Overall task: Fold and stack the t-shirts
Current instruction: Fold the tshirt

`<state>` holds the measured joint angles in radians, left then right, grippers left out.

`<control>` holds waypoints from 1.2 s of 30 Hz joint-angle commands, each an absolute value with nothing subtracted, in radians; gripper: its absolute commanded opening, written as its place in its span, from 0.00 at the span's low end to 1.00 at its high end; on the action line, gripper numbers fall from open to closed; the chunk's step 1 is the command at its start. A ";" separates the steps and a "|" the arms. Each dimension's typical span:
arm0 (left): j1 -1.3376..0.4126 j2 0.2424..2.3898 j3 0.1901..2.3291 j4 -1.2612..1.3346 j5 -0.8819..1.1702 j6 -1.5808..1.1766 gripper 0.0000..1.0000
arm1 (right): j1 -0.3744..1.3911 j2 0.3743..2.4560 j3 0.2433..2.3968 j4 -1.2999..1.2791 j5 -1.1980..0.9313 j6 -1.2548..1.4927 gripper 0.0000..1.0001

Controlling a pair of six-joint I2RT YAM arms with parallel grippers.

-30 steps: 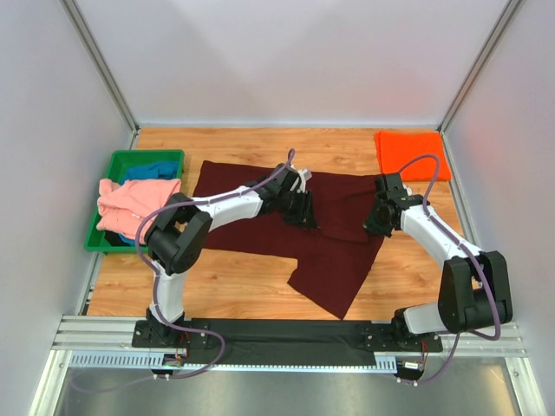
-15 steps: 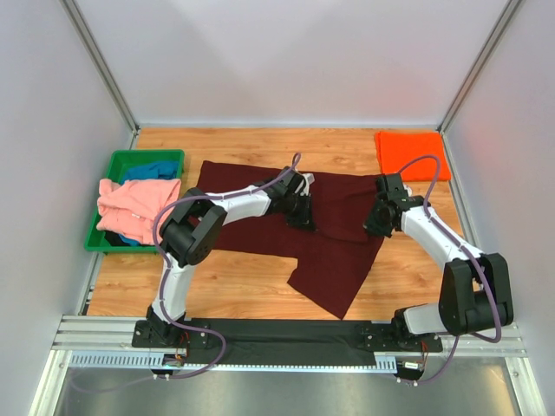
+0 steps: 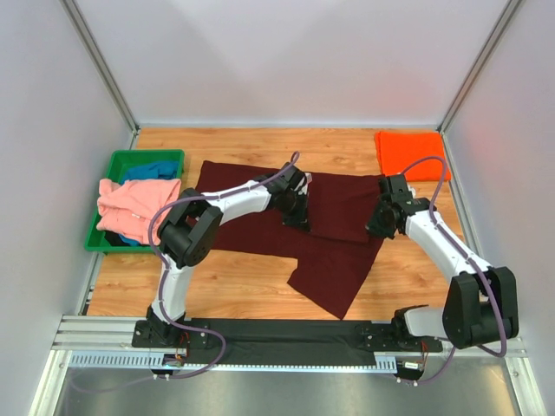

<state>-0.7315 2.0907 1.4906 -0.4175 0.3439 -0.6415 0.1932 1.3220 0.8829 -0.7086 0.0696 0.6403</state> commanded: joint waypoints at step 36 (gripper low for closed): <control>-0.281 2.114 1.772 -0.611 0.241 -0.509 0.46 | -0.141 1.736 1.144 -0.224 -0.230 0.410 0.37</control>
<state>-0.2970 2.0926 1.7016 -0.6373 0.2398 -0.5472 -0.1173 1.7073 1.0786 -0.3374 -0.1356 0.4557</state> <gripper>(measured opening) 0.457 0.372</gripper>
